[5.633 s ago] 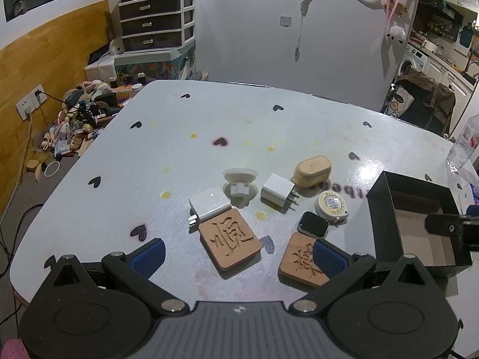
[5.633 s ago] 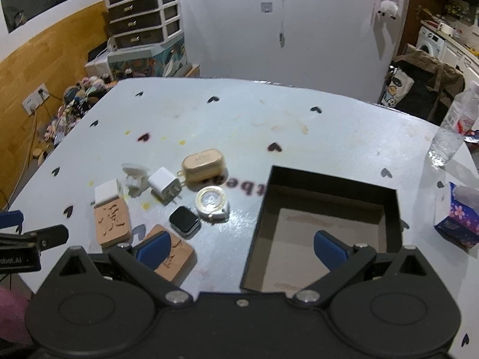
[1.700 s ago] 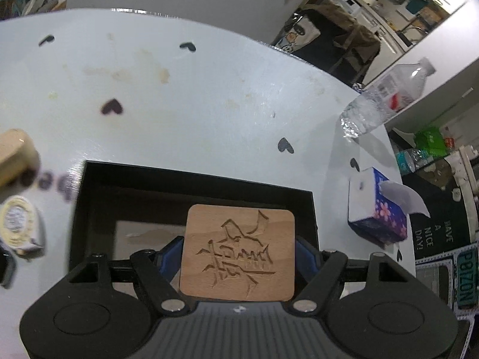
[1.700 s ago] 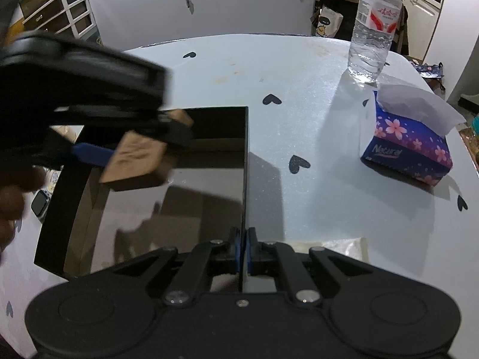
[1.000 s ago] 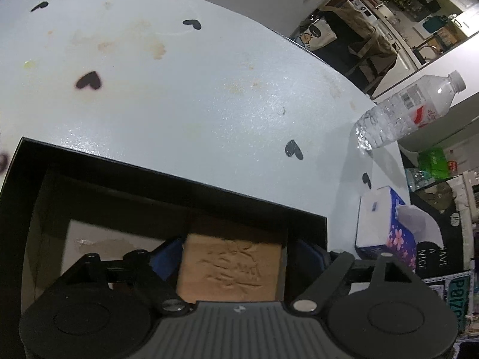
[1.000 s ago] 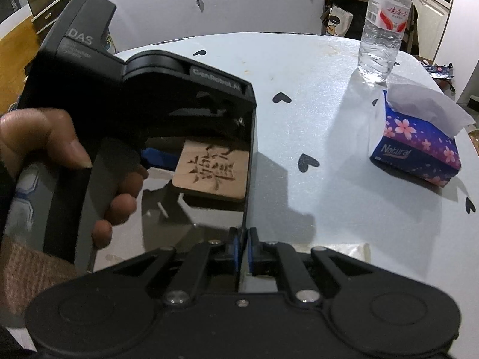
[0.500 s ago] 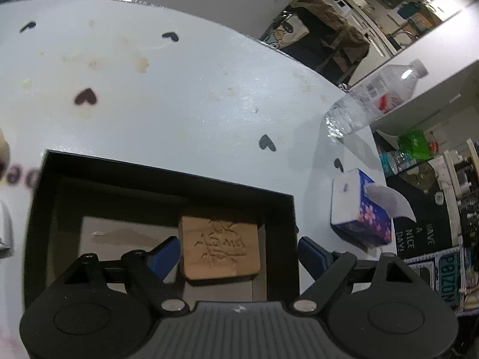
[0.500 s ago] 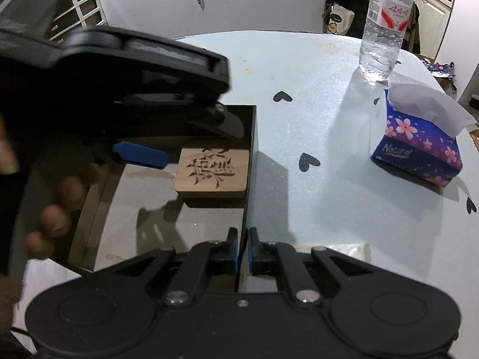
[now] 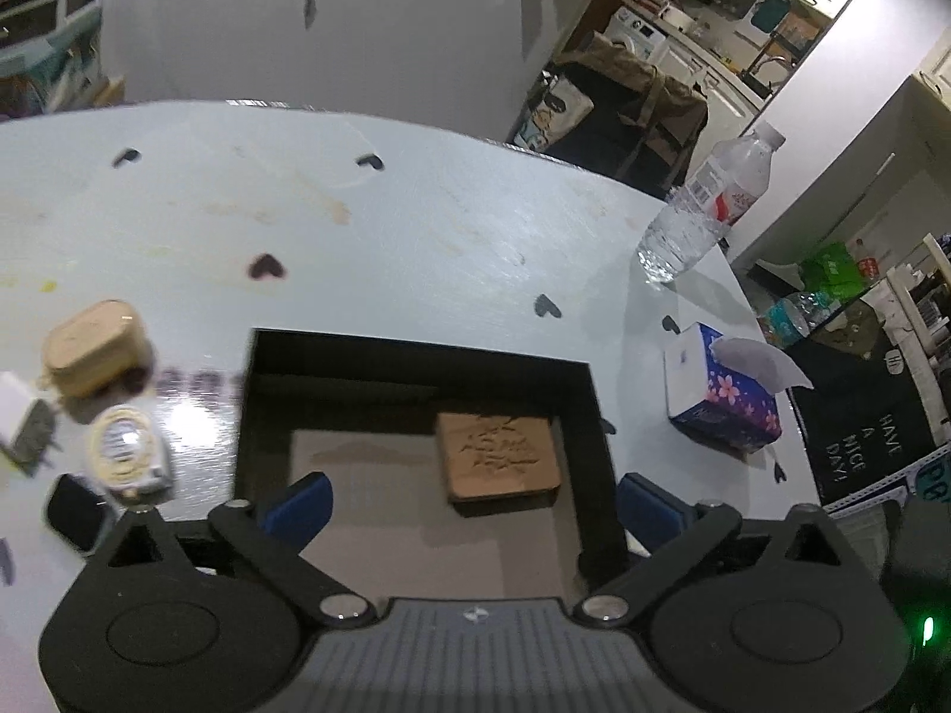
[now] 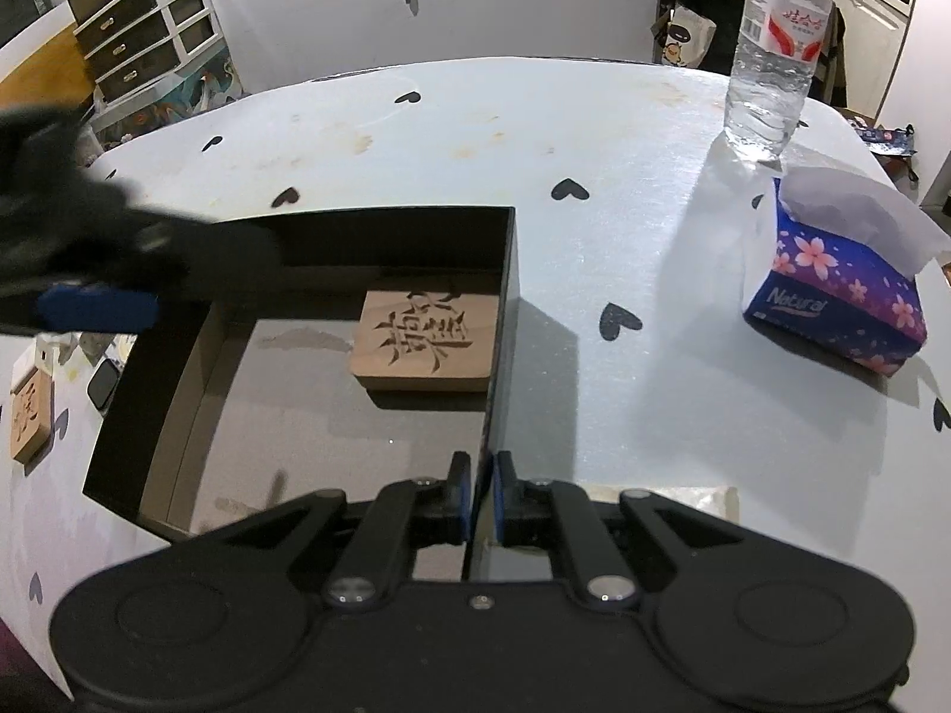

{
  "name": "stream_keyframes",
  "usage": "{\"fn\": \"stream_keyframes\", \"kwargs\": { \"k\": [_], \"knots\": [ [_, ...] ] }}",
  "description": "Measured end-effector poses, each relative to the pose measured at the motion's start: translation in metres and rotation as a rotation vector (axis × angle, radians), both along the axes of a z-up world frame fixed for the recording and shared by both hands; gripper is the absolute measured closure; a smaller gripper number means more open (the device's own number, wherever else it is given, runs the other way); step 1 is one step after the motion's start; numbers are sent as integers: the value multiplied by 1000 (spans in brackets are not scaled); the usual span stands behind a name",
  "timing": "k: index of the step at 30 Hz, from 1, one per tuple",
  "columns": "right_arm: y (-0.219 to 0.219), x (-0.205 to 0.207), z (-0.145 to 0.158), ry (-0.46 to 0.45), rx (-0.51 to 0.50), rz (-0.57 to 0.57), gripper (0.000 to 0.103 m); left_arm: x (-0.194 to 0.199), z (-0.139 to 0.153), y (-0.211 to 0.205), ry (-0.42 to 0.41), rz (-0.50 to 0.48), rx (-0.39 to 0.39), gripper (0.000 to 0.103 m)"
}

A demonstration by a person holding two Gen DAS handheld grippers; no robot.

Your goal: Organize rigid objects

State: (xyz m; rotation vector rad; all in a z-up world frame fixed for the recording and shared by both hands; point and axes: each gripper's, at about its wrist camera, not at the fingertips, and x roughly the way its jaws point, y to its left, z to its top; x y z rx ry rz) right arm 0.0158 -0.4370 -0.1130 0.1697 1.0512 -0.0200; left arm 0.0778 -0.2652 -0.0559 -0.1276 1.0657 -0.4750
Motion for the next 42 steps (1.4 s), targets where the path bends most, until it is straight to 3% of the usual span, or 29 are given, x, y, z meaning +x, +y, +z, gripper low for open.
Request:
{"fn": "stream_keyframes", "kwargs": {
  "k": [10, 20, 27, 35, 42],
  "knots": [
    [0, -1, 0, -6, -1, 7, 95, -45, 8, 37, -109, 24, 68, 0],
    [0, -3, 0, -14, 3, 1, 95, -69, 0, 99, -119, 170, 108, 0],
    [2, -3, 1, -11, -2, -26, 96, -59, -8, 150, -115, 303, 142, 0],
    [4, -1, 2, 4, -16, -50, 97, -38, -27, 207, -57, 489, 181, 0],
    [10, 1, 2, 16, -44, -96, 99, -21, -48, 237, -33, 572, 232, 0]
  ]
}}
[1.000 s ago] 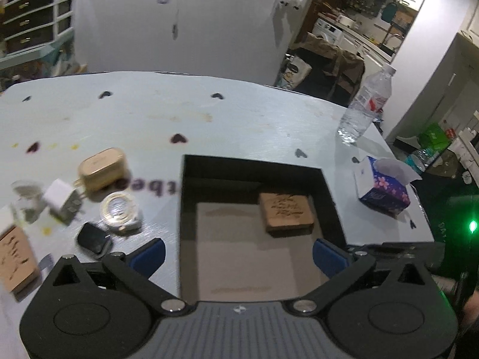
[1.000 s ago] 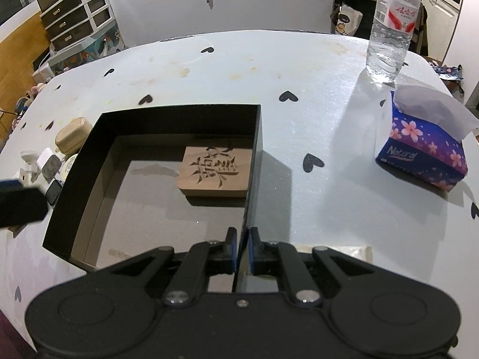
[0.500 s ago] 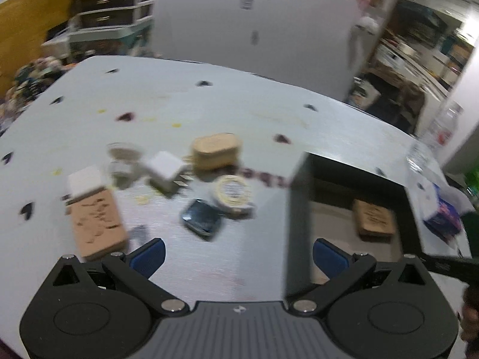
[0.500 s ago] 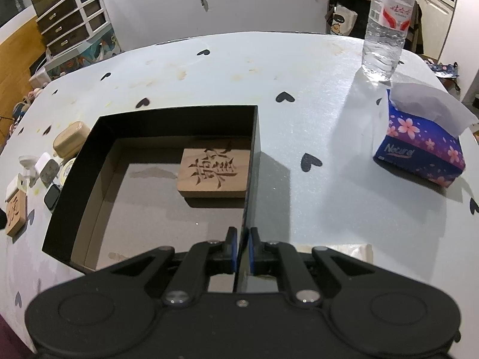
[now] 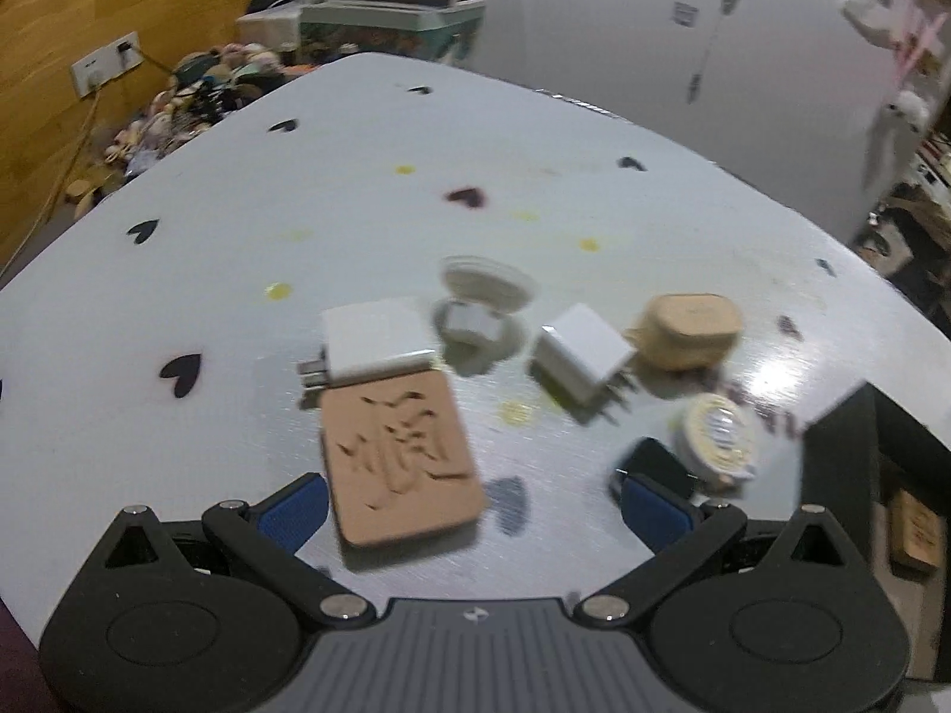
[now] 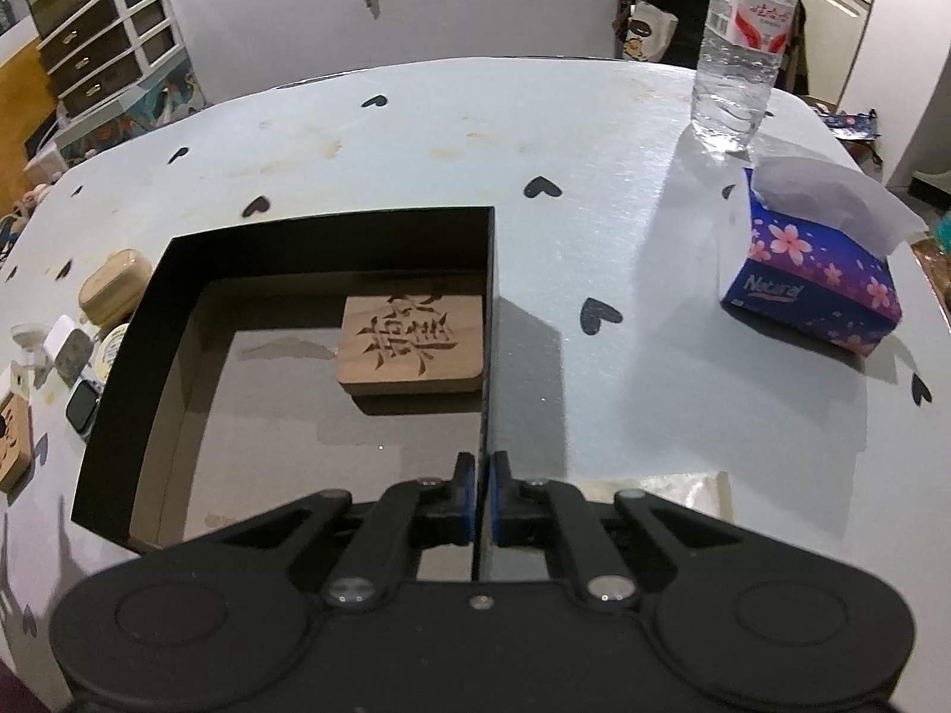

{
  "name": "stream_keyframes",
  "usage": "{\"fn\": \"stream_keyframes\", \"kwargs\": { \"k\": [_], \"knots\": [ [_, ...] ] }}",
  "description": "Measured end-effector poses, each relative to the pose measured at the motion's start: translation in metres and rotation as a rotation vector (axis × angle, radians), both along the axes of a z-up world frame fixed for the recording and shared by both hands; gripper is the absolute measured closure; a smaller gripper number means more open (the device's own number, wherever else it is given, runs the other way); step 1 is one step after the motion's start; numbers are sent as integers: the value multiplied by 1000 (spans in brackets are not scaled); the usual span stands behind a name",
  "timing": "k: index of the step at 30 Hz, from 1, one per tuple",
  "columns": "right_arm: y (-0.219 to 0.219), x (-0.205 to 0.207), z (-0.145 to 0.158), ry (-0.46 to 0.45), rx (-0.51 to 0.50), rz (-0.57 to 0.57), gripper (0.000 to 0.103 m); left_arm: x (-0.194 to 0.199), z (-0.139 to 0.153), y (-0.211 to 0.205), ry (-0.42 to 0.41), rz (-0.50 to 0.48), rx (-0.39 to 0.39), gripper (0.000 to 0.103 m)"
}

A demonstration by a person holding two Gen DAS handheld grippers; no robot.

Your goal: Organize rigid objects

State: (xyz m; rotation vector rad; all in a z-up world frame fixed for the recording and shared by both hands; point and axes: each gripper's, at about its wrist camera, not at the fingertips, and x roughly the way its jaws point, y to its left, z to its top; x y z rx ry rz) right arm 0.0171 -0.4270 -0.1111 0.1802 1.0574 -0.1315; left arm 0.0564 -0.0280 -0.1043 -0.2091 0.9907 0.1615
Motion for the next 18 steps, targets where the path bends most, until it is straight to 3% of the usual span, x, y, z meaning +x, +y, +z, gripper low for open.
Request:
{"fn": "stream_keyframes", "kwargs": {
  "k": [6, 15, 18],
  "knots": [
    [3, 0, 0, 7, -16, -35, 100, 8, -17, 19, 20, 41, -19, 2],
    [7, 2, -1, 23, -26, -84, 100, 17, -32, 32, 27, 83, -57, 18],
    [7, 2, -1, 26, -26, -97, 100, 17, -31, 35, -5, 90, -65, 26]
  ]
}}
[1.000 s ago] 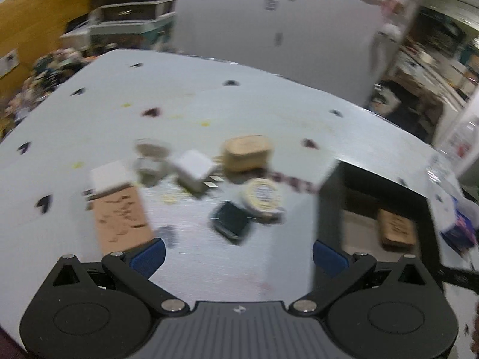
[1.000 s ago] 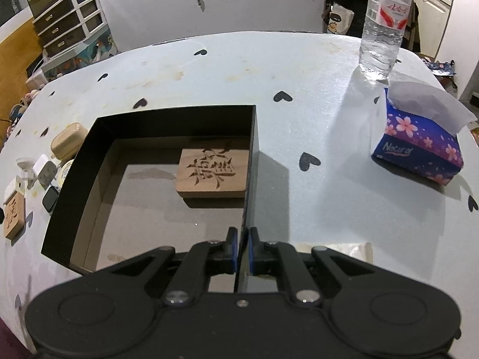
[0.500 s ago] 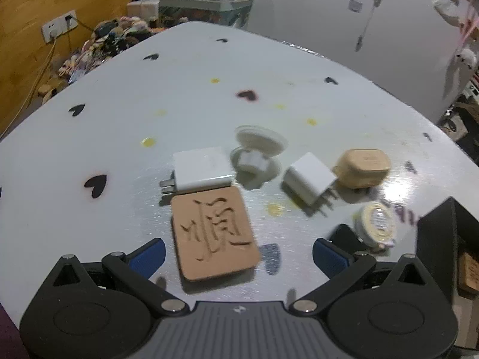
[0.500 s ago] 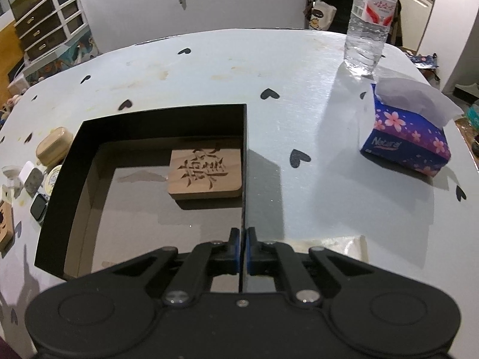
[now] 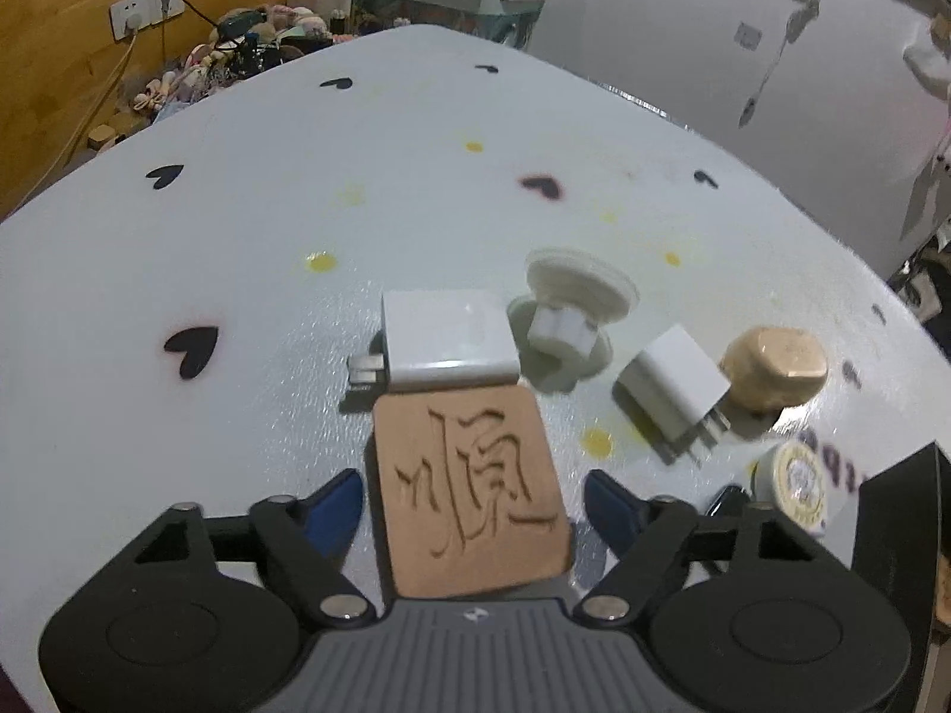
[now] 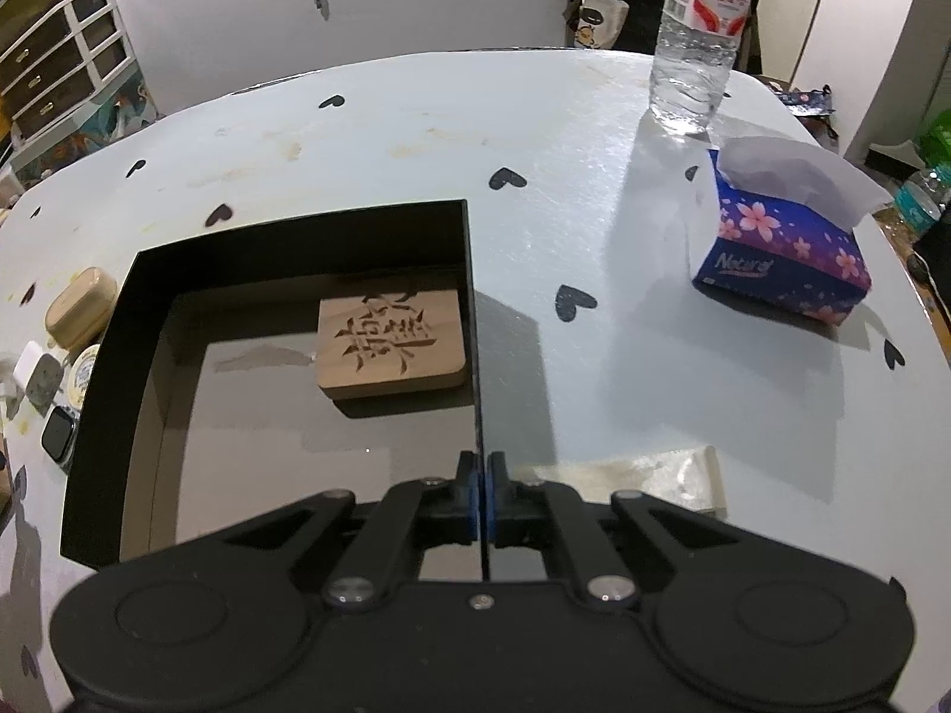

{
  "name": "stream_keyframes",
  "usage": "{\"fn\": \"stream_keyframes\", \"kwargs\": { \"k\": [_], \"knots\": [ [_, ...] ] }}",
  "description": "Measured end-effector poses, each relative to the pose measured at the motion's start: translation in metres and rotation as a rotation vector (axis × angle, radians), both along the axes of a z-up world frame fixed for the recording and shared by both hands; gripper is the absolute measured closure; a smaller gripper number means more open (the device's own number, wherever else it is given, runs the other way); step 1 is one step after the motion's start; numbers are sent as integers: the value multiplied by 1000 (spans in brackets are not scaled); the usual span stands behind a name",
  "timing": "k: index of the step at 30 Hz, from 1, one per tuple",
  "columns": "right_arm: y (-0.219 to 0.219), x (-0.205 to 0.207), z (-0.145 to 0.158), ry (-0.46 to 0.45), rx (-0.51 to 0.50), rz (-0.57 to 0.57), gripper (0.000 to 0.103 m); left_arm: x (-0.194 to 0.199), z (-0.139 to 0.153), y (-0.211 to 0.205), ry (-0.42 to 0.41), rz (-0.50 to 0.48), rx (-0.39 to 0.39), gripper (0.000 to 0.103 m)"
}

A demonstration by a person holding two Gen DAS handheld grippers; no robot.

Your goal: Organize rigid objects

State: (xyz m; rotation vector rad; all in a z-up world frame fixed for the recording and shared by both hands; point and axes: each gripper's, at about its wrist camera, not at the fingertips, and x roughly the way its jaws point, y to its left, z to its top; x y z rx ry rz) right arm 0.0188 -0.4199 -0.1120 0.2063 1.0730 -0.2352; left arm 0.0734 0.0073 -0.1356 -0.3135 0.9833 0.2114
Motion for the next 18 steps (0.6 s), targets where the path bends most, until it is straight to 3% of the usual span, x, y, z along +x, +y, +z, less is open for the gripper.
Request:
{"fn": "stream_keyframes", "kwargs": {
  "k": [2, 11, 18],
  "knots": [
    [0, 0, 0, 2, -1, -5, 100, 2, 1, 1, -5, 4, 11, 35],
    [1, 2, 0, 16, -9, 6, 100, -8, 4, 3, -2, -4, -18, 36],
    [0, 3, 0, 20, -6, 22, 100, -24, 33, -6, -32, -54, -49, 36]
  ]
}}
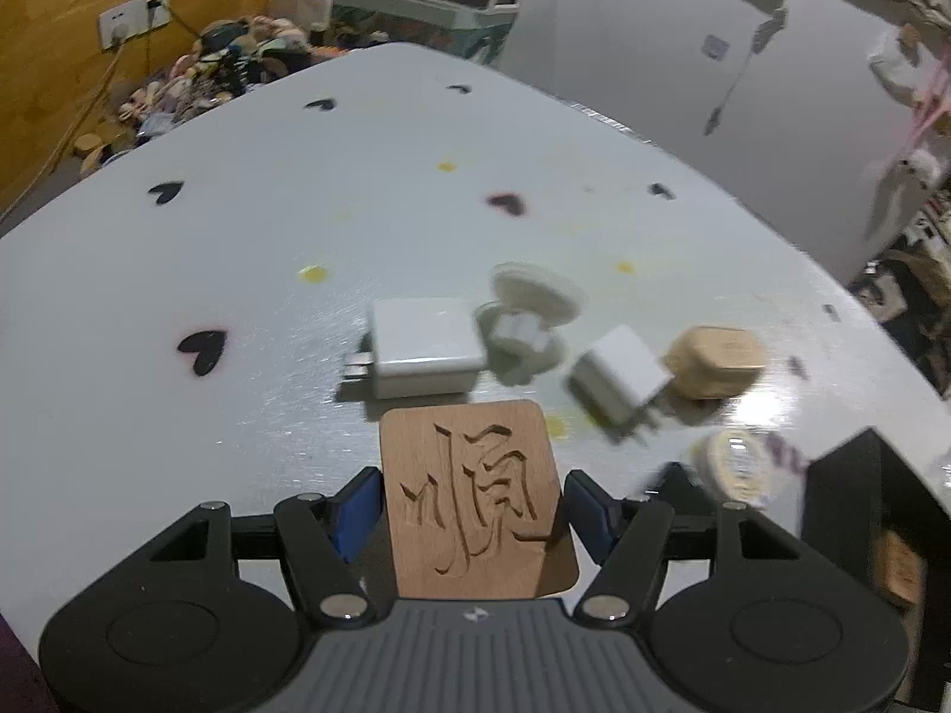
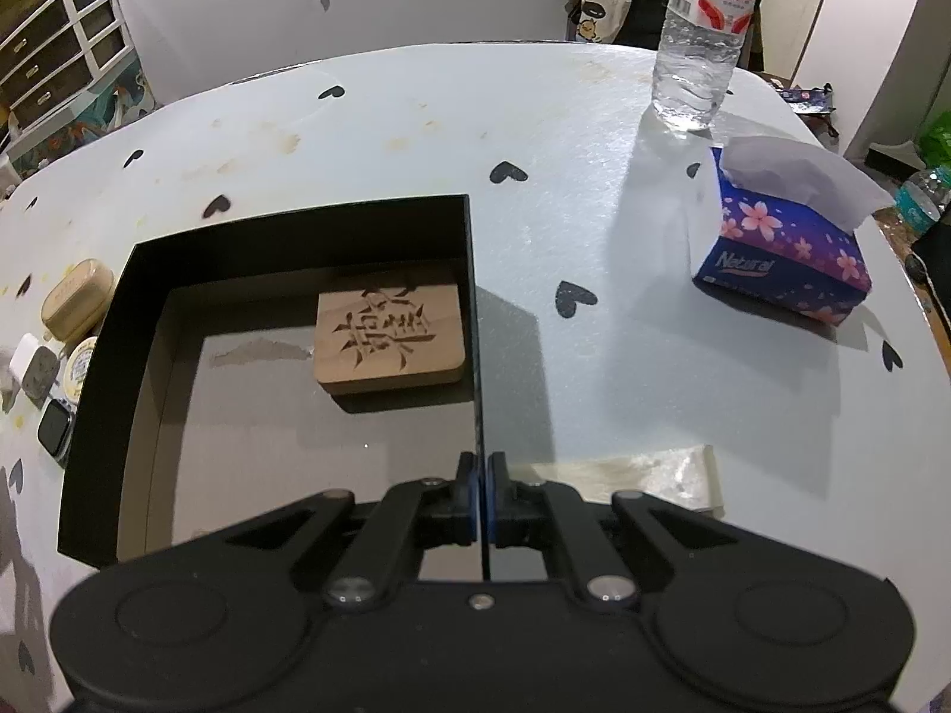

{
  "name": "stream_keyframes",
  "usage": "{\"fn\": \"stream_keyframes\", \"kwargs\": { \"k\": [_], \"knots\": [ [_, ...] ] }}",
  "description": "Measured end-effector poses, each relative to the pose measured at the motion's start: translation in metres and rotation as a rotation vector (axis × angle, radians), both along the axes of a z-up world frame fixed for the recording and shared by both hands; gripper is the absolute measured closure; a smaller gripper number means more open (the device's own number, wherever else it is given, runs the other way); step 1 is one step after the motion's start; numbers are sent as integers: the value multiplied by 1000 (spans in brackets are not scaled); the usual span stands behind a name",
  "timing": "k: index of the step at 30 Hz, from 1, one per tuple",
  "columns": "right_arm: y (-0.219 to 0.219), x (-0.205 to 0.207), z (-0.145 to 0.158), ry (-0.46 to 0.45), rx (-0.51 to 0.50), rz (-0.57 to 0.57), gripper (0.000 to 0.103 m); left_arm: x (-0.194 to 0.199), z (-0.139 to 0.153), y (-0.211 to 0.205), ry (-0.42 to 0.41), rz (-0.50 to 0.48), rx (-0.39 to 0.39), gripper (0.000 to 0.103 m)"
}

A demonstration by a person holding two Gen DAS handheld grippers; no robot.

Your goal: Organize rigid objects

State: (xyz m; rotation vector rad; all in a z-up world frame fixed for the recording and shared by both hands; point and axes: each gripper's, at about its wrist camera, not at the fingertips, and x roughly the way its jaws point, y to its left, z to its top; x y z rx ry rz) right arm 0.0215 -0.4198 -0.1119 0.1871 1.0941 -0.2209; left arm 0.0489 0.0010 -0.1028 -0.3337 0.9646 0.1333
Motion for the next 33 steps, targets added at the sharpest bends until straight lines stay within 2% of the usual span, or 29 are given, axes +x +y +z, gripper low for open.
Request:
{"fn": "stream_keyframes", "kwargs": {
  "k": [6, 11, 16, 21, 25, 28, 33],
  "knots": [
    [0, 0, 0, -3, 4, 11, 100, -2, 33, -32, -59, -128, -53, 36],
    [1, 1, -1, 10, -5, 18, 100, 7, 59, -78, -112, -309, -106, 36],
    [0, 1, 0, 6, -1, 24, 100, 26, 68, -131, -102, -474, -165, 36],
    [-1, -3, 2, -6, 9, 23, 100, 42, 61, -189, -16, -604, -233, 36],
    [-3, -4, 2, -12, 26, 20, 100, 46, 40, -236, 96, -697, -249, 36],
    [-6, -5, 2, -18, 40, 18, 100, 48, 21, -255, 178, -718, -263, 36],
    [-8, -7, 1, -25, 56, 14, 99, 54, -11, -270, 295, -701, -279, 36]
  ]
}}
